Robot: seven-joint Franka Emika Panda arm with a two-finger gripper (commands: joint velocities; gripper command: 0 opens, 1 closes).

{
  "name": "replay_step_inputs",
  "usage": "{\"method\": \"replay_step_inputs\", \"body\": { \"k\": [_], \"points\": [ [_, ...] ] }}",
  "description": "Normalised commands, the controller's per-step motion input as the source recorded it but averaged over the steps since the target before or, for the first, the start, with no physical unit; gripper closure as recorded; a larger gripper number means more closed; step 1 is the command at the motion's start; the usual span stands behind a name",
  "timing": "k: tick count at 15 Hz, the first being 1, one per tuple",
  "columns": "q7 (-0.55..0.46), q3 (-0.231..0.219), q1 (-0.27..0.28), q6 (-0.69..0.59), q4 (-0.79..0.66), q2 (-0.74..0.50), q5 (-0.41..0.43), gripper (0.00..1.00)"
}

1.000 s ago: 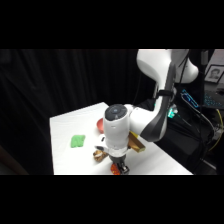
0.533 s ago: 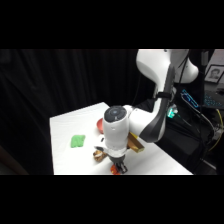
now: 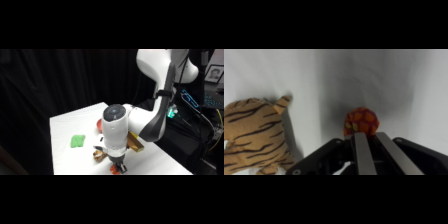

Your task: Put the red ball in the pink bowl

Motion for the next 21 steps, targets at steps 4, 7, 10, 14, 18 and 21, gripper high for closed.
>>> {"method": "replay_step_inputs", "body": {
  "k": [4,7,10,14,18,21],
  "points": [
    [-0.02,0.019,0.000,-0.28,0.02,-0.23,-0.045,0.95],
    [-0.04,0.055,-0.045,-0.32,0.04,-0.28,-0.029,0.95],
    [-0.06,0.083,-0.078,-0.34,0.08,-0.29,-0.014,0.95],
    [-0.06,0.097,-0.097,-0.30,0.13,-0.19,-0.016,0.95],
    [-0.09,0.102,-0.122,-0.23,0.13,-0.11,-0.016,0.95],
    [-0.14,0.084,-0.162,-0.18,0.07,-0.13,0.002,0.95]
  ]
}}
